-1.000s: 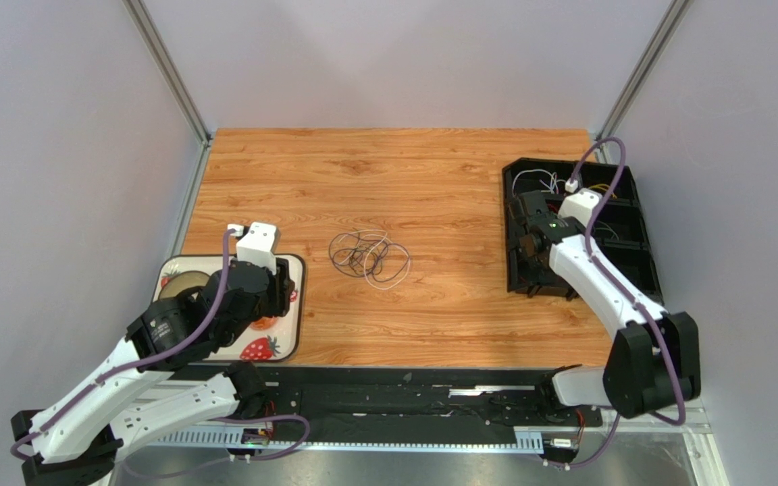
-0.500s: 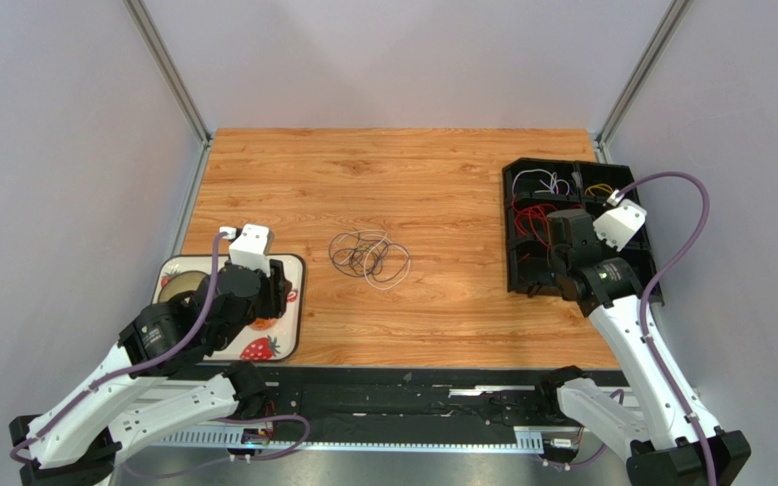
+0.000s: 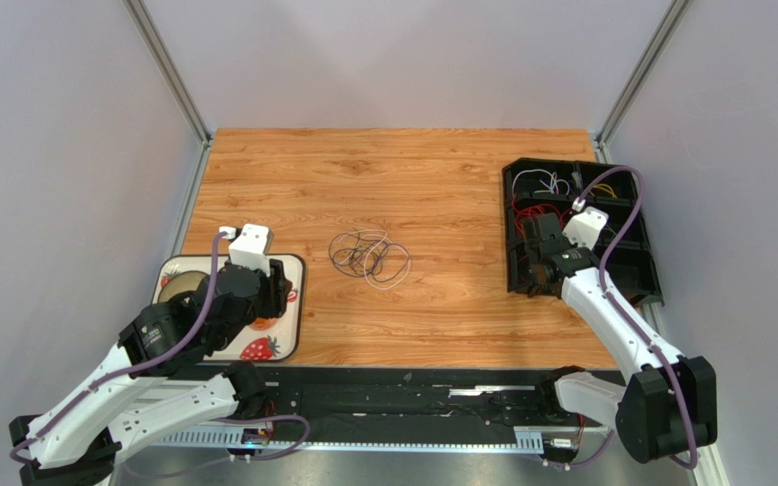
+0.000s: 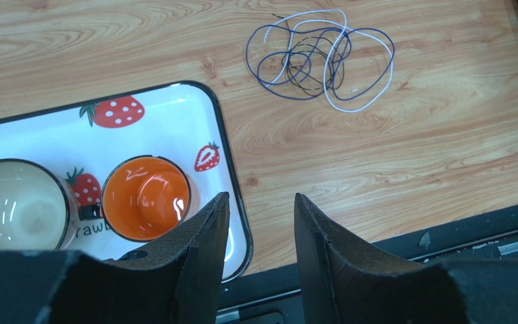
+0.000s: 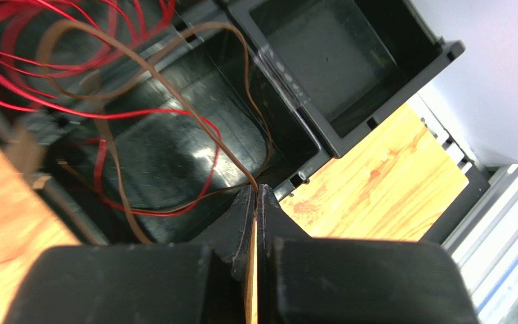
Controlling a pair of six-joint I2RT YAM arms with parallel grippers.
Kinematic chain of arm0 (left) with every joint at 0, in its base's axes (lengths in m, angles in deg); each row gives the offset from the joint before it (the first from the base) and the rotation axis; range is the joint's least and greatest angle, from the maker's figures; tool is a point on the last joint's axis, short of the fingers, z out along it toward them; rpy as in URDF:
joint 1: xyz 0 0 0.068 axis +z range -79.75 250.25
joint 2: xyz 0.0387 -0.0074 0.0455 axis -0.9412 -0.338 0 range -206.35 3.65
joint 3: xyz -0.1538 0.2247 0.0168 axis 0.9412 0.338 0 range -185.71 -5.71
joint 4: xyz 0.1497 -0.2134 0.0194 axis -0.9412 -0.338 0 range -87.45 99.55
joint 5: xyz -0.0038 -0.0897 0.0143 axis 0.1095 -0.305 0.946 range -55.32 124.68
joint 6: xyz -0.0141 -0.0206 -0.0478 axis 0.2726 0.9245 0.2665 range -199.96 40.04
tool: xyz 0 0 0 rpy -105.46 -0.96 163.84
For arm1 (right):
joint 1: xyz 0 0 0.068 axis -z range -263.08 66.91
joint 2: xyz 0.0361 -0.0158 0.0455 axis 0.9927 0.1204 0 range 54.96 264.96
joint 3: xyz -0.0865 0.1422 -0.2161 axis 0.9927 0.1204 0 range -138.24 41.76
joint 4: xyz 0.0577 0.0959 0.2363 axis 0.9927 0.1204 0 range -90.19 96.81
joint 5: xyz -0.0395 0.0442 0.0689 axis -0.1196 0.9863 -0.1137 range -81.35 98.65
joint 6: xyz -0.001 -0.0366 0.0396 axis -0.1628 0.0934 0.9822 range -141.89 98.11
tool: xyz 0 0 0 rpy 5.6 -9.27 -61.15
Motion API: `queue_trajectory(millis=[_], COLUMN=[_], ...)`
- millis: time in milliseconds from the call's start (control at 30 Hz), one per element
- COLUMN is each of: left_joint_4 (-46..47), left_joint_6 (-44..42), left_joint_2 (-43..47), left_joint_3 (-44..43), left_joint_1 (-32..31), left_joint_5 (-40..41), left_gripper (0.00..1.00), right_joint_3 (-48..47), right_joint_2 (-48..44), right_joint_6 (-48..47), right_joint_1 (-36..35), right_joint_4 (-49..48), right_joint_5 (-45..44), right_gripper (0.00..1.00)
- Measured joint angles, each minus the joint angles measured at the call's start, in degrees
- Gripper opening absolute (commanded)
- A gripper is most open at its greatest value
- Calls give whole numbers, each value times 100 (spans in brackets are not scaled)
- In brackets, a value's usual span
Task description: Untangle the cables
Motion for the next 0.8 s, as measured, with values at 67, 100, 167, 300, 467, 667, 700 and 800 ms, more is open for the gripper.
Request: queue_trajectory(millis=[67,100,167,300,467,667,700,800], left_joint_4=[0,0,0,0,0,0,0,0], left_joint_6=[0,0,0,0,0,0,0,0], left_joint_2=[0,0,0,0,-4,-7,-7,-11], left_joint_3=[0,2,2,2,4,4,4,4], left_joint_1=[0,0,0,0,0,0,0,0], left_joint_5=[0,0,0,0,0,0,0,0], left_gripper=[49,49,49,49,49,49,49,49], right_joint_3=[131,192,284,358,365,42,-24,-164], right_joint_2=[96,142,192,195,-52,-474,-577,-881], right_joint_6=[-33,-57,-96,-140,-236,-535,-581,-654], right_joint_1=[59,98,170,428,686,682,682,682], right_joint_4=[-129,-210,-352,-459,-483,-341,-315,-271], right_joint_5=[31,42,63,289,739,1156,1235,1416], right_gripper=[0,0,0,27,62,63,63,61])
